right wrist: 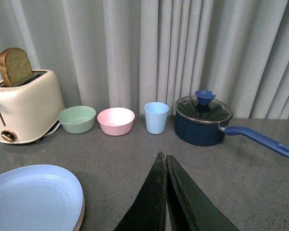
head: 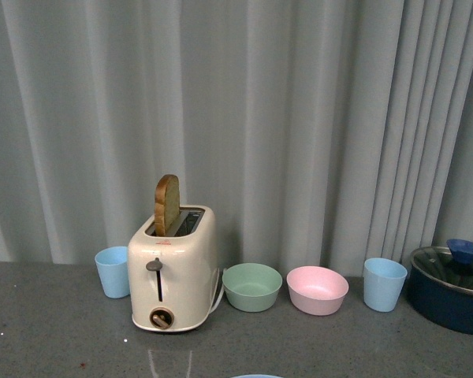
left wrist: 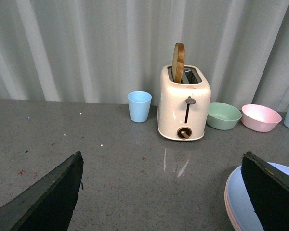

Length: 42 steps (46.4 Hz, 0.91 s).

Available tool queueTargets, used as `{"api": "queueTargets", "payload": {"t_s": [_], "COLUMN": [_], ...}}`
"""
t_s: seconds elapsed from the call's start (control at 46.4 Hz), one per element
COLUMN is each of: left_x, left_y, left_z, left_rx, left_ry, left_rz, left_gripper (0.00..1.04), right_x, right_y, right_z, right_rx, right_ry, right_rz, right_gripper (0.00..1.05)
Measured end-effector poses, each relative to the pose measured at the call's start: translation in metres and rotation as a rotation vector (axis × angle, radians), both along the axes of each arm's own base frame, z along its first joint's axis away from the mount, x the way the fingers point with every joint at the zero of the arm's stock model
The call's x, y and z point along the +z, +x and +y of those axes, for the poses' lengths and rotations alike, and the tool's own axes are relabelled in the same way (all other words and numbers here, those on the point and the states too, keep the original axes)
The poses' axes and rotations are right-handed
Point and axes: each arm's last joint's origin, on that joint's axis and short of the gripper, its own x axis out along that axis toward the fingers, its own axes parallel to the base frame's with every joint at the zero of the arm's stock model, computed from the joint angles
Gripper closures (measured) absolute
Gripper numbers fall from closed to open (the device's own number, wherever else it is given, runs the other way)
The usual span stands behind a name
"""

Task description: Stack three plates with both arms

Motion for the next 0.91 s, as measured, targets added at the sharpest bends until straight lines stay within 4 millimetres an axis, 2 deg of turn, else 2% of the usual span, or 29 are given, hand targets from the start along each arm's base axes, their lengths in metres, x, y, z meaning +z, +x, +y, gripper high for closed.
{"api": "queueTargets", "payload": {"t_s": [0.323, 0.539, 0.668, 0.776, 0.819, 0.862, 0.905], "left_x": [0.0000, 0.0000, 0.0000, 0.0000, 0.0000, 0.0000, 0.0000], "left_y": [0.0000, 0.0000, 0.0000, 0.0000, 0.0000, 0.0000, 0.0000], "left_z": [0.0000, 0.0000, 0.0000, 0.0000, 0.0000, 0.0000, 0.0000], "left_rx": [0.000, 0.000, 0.000, 0.000, 0.000, 0.000, 0.000], "left_ry": [0.000, 0.000, 0.000, 0.000, 0.000, 0.000, 0.000], "left_rz": [0.000, 0.000, 0.000, 0.000, 0.000, 0.000, 0.000], "left_gripper": [0.07, 0.07, 0.07, 0.07, 0.07, 0.07, 0.07], "right_x": [-0.0003, -0.0004, -0.0004, -0.0004, -0.0004, -0.0004, -0.0004], "right_y": [-0.0001, -0.0001, -0.0001, -0.0001, -0.0001, -0.0001, -0.0001], "right_z": [0.0000, 0.0000, 0.0000, 0.0000, 0.0000, 0.0000, 0.0000], "right_rx": [0.000, 0.000, 0.000, 0.000, 0.000, 0.000, 0.000], "right_ry": [0.000, 0.000, 0.000, 0.000, 0.000, 0.002, 0.001], "right_rz": [0.003, 0.003, 0.003, 0.003, 0.003, 0.003, 0.003], "right_gripper": [1.00, 0.67, 0.37, 0.19, 0.09, 0.06, 0.08]}}
